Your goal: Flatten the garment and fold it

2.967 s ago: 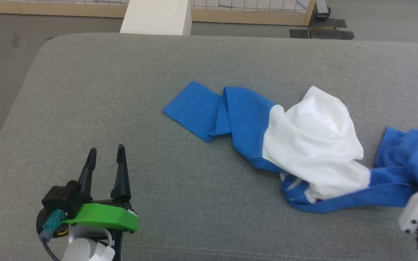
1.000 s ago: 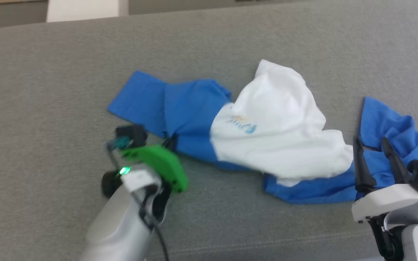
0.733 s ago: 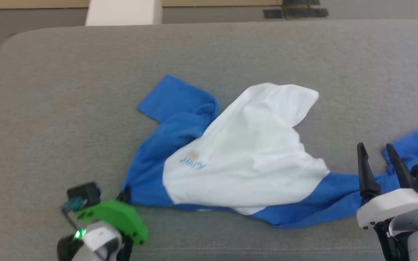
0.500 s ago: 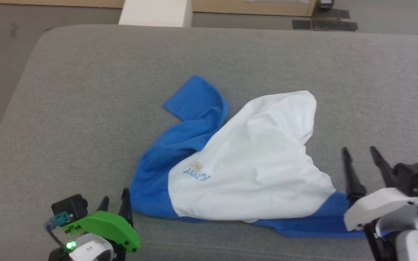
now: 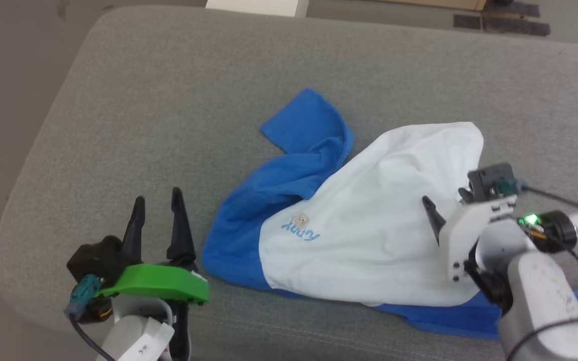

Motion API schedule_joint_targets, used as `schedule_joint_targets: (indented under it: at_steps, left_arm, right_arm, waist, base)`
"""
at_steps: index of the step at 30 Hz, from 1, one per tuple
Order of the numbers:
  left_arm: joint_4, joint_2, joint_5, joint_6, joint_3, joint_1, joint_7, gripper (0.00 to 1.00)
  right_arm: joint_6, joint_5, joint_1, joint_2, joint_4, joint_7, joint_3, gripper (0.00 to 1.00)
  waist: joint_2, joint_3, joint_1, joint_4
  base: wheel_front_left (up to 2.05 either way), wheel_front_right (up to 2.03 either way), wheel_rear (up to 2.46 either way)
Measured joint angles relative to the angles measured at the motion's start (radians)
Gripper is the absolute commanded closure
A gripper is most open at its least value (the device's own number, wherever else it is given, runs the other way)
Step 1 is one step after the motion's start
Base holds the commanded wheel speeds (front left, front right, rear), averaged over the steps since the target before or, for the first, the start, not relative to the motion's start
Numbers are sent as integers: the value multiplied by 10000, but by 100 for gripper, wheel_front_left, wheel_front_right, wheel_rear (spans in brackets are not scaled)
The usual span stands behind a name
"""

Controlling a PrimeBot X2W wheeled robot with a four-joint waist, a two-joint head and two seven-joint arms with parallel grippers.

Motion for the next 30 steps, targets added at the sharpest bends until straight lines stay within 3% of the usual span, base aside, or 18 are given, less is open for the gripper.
schedule_joint_targets:
  at_steps: [6,7,8,10,16,22,30]
  left_arm:
    - [236,-604,644,-629,359,-236,-2,0]
    - [286,-679,715,-713,403,-282,0,0]
    - [332,-740,750,-800,439,-327,0,0]
    - [399,-834,777,-915,500,-412,-2,0]
    - [575,-963,832,-1204,562,-674,-2,0]
    - [535,-984,656,-1221,368,-1028,-6,0]
    - [355,-997,454,-1045,31,-1372,-8,0]
  right_arm:
    - [0,-82,-1137,-520,1256,2199,178,0]
    - [0,2,-1259,-625,1371,2568,295,14]
    - [0,111,-1413,-736,1404,2865,384,58]
    - [4,309,-1746,-1068,1404,3218,646,100]
    - [4,199,-2856,-2042,1379,2736,727,100]
    - [4,-548,-4939,-2665,1728,1294,874,100]
    - [4,-1099,-7134,-2784,3087,-163,1381,100]
  waist:
    - [0,502,0,335]
    - [0,577,0,412]
    - [0,645,0,491]
    - [0,774,0,628]
    - [0,1137,0,1017]
    - [0,1546,0,1378]
    - [0,2075,0,1850]
  base:
    - [0,0,0]
    - [0,0,0]
    - [0,0,0]
    - [0,0,0]
    - [0,0,0]
    - [0,0,0]
    - [0,0,0]
